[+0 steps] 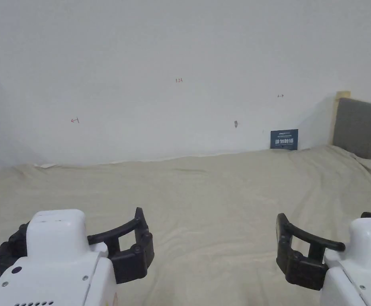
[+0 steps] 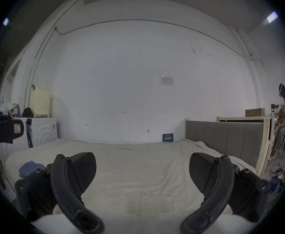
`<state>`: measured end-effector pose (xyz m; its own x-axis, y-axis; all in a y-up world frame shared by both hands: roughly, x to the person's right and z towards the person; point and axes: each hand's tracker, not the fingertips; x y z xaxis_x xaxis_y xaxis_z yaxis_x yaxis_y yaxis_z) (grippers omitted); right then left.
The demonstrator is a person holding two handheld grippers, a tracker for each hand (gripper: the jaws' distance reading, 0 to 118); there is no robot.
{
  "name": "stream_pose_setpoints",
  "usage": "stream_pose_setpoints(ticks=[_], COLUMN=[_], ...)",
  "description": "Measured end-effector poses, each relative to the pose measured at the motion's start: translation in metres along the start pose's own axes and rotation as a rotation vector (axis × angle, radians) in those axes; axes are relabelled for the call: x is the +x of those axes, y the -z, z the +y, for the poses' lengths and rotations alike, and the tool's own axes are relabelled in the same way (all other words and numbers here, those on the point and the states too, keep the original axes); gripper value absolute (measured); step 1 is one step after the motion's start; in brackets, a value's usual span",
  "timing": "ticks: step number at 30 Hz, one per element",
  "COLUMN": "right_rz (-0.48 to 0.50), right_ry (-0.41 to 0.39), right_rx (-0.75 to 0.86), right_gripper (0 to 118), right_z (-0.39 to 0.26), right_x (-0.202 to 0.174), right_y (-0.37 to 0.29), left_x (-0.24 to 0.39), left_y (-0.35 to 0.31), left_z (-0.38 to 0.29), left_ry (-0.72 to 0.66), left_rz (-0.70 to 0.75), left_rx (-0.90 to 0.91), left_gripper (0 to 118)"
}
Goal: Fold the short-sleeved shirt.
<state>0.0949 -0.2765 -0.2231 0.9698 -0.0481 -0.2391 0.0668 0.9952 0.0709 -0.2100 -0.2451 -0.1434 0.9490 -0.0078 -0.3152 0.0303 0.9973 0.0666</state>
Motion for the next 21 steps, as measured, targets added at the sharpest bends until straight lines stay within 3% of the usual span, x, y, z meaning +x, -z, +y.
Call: stream_pose_setpoints(ticks=[3, 6, 8, 11, 17, 21], right_rz=[0.015, -0.057, -0.050, -0.037, -0.013, 0.018], right_ry=[0.005, -0.066, -0.082, -0.097, -0.128, -0.132], right_rx=[-0.003, -0.063, -0.047, -0.047, -0.066, -0.076], right_gripper=[113, 113, 113, 113, 113, 113], right_z=[0.000, -0.002, -0.007, -0.010, -0.012, -0.013], right_x=[-0.001, -0.012, -0.014, -0.016, -0.020, -0.024], right_y=[0.000, 0.002, 0.000, -0.001, 0.000, -0.001], left_x=[-0.002, 0.002, 0.004, 0.002, 0.002, -0.005], left_y=[0.000, 0.003, 0.007, 0.009, 0.001, 0.006], left_z=[-0.001, -0.002, -0.003, 0.000, 0.009, 0.010], left_ry=[-0.041, -0.056, -0.068, -0.132, 0.009, -0.101], left_rz=[0.029, 0.147, 0.197, 0.166, 0.286, 0.225], left_rx=[-0.017, -0.046, -0.071, -0.100, 0.018, -0.077], left_gripper=[118, 118, 118, 118, 118, 118])
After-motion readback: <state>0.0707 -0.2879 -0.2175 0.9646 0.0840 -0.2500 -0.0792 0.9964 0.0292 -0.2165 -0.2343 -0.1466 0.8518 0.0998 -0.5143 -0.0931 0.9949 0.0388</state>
